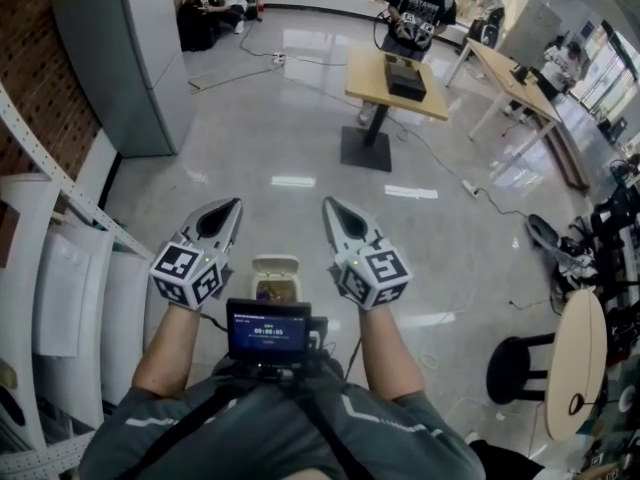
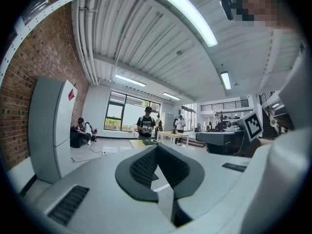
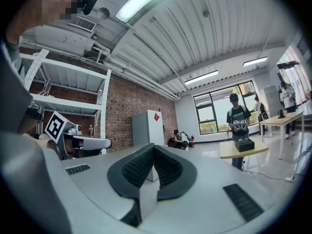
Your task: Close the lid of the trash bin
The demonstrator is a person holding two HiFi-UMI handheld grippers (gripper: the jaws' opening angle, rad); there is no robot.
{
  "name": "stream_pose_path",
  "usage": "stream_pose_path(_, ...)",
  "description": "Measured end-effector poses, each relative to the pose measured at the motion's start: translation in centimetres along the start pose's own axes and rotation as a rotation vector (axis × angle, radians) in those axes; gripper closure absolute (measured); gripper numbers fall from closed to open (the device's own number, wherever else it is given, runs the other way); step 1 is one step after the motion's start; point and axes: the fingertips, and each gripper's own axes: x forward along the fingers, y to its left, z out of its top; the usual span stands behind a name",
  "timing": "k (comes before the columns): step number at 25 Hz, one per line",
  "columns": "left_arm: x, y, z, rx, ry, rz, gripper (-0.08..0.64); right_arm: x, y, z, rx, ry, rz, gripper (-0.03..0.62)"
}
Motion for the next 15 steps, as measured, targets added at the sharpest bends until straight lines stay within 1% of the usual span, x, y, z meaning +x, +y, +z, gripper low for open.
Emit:
stream_pose_path(2, 0.2, 0.9, -0.4, -0.001, 0.006, 0.001, 0.566, 0.8, 0.1, -0.5, 0.008, 0.013, -0.006, 0.599)
stream_pose_path(6, 0.3, 2.9, -1.7, -0.048, -0.002, 0.036, 0.566, 2.1, 0.2, -2.1, 0.016, 0.057, -0.012, 0.598)
stream_pose_path(10, 1.5, 3.7, -4.3, -0.069, 0.05, 0.02, 0.566, 3.2, -0.4, -4.4, 0.03, 0.1, -0.017, 0.598)
stream_pose_path(13, 2.8, 5.0, -6.8, -0.086, 0.087, 0.04, 0.566, 4.5, -0.9, -6.4, 0.037, 0.137, -0.016, 0.598)
stream_pose_path(15, 3.3, 5.6, -9.3, -0.118, 0.132, 0.053, 0.566, 5.0, -1.3, -8.4, 0.058, 0.18, -0.022, 0.598)
